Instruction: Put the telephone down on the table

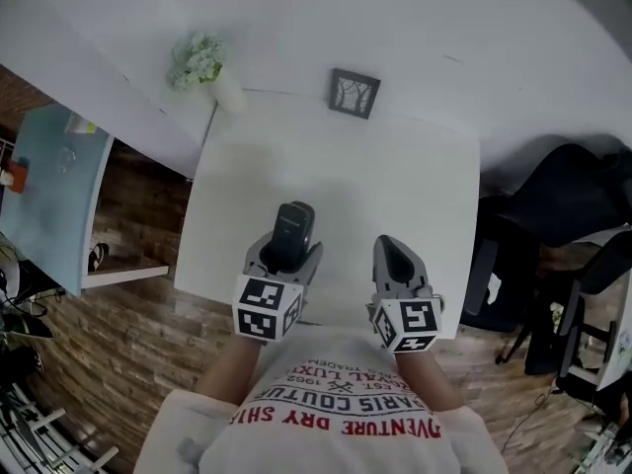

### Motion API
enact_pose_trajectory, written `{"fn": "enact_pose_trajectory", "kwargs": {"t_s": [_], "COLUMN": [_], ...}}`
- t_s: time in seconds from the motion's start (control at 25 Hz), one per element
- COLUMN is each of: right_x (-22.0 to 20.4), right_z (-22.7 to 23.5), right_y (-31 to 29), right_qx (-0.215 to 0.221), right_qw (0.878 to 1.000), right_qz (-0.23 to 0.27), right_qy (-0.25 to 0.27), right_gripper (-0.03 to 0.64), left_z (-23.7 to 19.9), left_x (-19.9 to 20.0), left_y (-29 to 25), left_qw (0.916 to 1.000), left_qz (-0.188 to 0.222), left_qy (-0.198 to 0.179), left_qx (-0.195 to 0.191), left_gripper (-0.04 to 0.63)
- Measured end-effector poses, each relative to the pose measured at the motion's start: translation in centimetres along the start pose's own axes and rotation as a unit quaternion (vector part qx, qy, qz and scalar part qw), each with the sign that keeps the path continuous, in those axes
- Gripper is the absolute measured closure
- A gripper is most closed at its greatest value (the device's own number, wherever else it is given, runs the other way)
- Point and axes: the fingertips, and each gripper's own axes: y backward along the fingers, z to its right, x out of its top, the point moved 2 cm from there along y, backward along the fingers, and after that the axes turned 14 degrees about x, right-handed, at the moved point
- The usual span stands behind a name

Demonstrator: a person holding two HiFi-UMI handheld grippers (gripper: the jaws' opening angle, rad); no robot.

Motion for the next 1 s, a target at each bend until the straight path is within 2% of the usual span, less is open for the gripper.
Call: {"fn": "enact_pose_trajectory", "kwargs": {"t_s": [0.12,0.44,0.72,0.84,1.0], "right_x": [0.1,-0.8,-1.4,-2.1,-3.0], "right_z": [-0.1,1.0,2.9,3.7,4.2], "right_y": [-1.7,-3.7,-4.2,-4.7,-5.1], "right_qx": [-0.018,-0.056,-0.074,-0.076,-0.072], "right_qw": [1.0,0.998,0.996,0.996,0.996], "right_qz": [0.005,-0.018,-0.023,-0.03,-0.04], "right_qy": [-0.019,-0.024,-0.035,-0.035,-0.033], "right_gripper": [0.591,0.591,0.591,0.592,0.591], "left_z": [-1.2,-1.2,-0.2,-0.5,-0.8], "left_x": [-0.4,-2.4,-5.0,-5.8,-6.8], "left_y": [-2.1,-8.8,-14.4,-15.9,-17.2], "left_qw": [0.9994,0.9942,0.9888,0.986,0.9823], "left_qz": [-0.024,-0.089,-0.139,-0.155,-0.176], "left_qy": [-0.01,-0.031,-0.046,-0.061,-0.065], "left_qx": [-0.021,-0.052,-0.029,-0.007,0.002], "left_gripper": [0.313,0.313,0.313,0.313,0.313]}}
